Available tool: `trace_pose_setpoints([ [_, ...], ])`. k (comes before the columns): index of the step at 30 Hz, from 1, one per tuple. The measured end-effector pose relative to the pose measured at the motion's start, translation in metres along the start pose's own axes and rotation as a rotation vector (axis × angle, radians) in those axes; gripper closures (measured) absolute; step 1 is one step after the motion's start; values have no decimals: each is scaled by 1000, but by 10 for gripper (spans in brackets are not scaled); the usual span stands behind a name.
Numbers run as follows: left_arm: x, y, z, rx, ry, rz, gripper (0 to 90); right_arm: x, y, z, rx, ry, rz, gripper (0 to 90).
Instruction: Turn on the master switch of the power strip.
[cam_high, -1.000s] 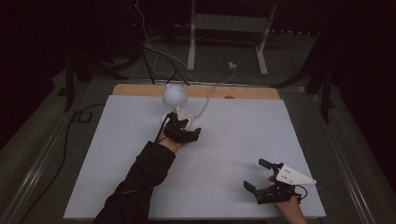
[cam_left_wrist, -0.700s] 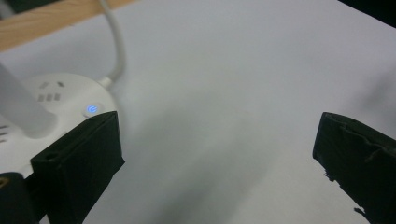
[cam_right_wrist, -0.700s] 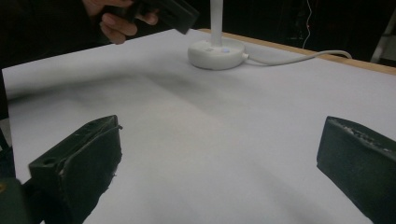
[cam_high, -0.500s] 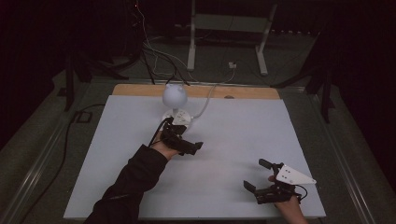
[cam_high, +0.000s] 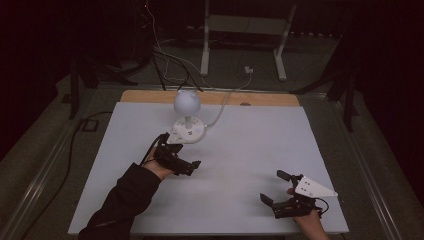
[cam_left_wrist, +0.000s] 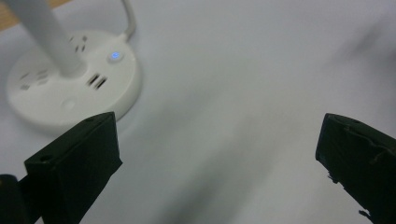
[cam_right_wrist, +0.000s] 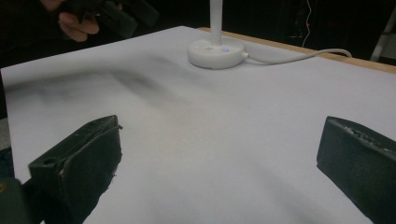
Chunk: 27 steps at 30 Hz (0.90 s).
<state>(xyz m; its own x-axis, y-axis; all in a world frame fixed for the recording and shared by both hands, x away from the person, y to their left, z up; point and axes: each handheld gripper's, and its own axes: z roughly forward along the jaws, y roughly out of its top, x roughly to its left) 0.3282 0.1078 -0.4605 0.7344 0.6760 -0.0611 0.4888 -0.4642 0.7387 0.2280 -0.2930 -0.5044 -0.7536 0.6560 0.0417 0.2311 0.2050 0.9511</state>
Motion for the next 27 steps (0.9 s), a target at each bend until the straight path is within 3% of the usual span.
trace_pose_setpoints([
  [8, 2, -26, -13, 33, 13, 3, 3, 1, 0, 0, 1, -1, -1, 0],
  [10, 3, -33, -16, 32, 32, 8, 3, 1, 0, 0, 2, -2, -2, 0],
  [27, 6, -91, -40, 64, 55, -31, 4, 1, 0, 1, 9, -3, -8, 0],
])
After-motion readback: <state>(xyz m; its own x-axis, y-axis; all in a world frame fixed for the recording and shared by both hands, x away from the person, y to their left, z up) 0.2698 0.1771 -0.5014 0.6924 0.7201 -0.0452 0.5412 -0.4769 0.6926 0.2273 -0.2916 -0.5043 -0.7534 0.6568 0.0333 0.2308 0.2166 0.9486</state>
